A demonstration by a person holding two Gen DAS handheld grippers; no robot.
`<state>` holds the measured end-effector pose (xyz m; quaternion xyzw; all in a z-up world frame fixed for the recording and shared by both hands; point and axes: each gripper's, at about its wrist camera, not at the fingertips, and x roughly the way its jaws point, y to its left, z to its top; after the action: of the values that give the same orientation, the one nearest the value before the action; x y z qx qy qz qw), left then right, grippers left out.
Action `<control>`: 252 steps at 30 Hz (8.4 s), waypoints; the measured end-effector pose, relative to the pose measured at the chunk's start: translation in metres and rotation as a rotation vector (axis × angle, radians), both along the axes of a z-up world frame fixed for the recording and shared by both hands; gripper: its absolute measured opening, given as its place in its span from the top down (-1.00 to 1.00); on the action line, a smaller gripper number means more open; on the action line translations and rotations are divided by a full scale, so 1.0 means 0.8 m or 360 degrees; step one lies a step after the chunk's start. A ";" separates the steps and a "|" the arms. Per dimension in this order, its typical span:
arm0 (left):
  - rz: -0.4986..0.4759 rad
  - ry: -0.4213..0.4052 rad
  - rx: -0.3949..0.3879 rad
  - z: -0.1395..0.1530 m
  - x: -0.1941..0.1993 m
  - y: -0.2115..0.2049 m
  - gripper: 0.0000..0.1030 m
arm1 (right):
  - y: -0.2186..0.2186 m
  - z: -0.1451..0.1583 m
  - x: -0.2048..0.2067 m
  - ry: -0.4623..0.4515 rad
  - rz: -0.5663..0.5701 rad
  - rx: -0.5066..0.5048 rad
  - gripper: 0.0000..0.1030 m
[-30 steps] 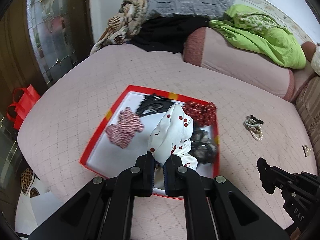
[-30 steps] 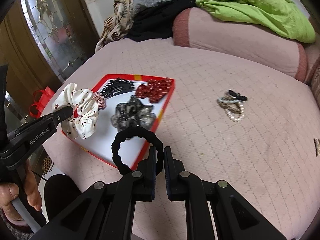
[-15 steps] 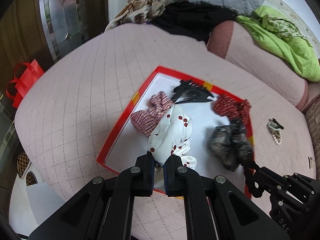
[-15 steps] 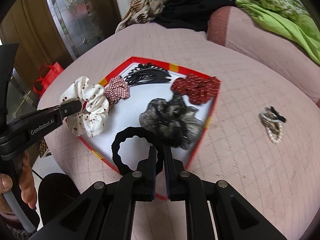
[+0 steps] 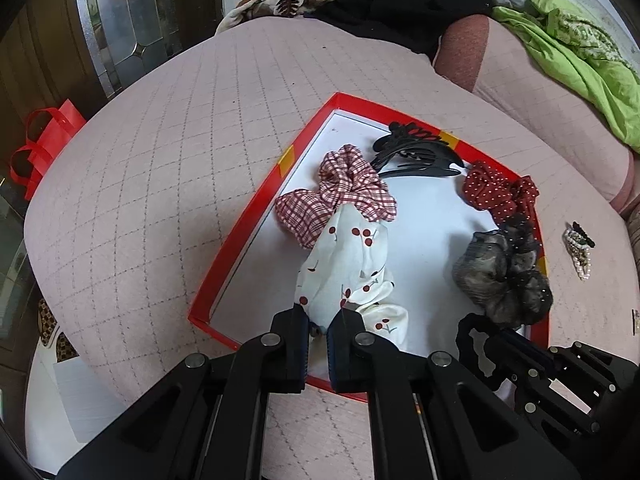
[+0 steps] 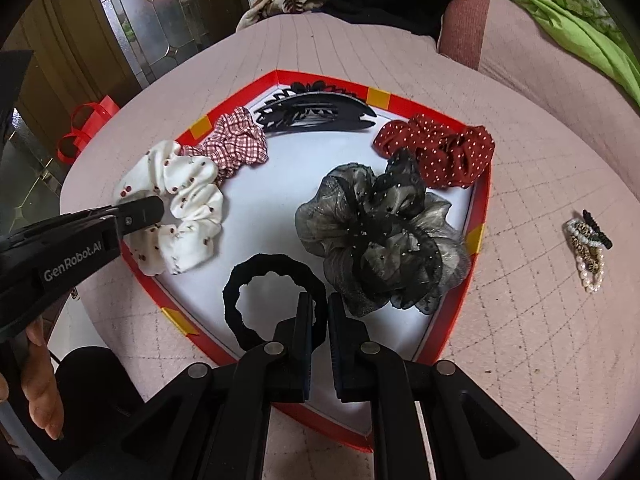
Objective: Organize jewelry
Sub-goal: 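Carry both items to the white tray and open both tools to release, then move both tools toward the bracelets and black beaded hair tie on the sofa, then grasp the pearl bracelet with the left tool while the right tool grasps the black beaded hair tie, then carry the pearl bracelet and black beaded tie to the tray and release both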
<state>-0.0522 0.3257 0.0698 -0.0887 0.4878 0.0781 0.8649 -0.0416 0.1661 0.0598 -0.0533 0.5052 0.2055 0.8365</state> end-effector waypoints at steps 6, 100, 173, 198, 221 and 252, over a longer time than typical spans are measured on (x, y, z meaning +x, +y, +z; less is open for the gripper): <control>0.0026 -0.0017 -0.0007 0.003 -0.002 0.002 0.81 | 0.008 -0.004 -0.002 -0.0011 0.0016 0.0003 0.82; -0.0704 0.0085 -0.0204 -0.054 0.160 -0.423 0.33 | -0.493 -0.044 0.100 0.0032 -0.0972 -0.0160 0.02; -0.0637 -0.0478 0.0158 0.155 -0.080 -0.253 0.82 | -0.298 0.118 -0.082 -0.0306 -0.0464 0.0325 0.83; -0.0451 -0.0438 0.0174 0.141 -0.075 -0.176 0.82 | -0.202 0.140 -0.070 -0.0295 -0.0310 0.0333 0.82; -0.0401 -0.0324 -0.0038 0.137 0.025 -0.051 0.82 | -0.083 0.105 -0.013 -0.0139 -0.0107 0.0355 0.82; -0.0488 -0.0030 0.0082 0.028 0.133 -0.066 0.82 | -0.010 0.004 0.043 0.0010 -0.0046 0.0260 0.82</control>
<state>0.0540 0.2727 0.0921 0.0082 0.4855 -0.0433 0.8731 -0.0073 0.1579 0.0633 0.0230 0.4901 0.2341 0.8393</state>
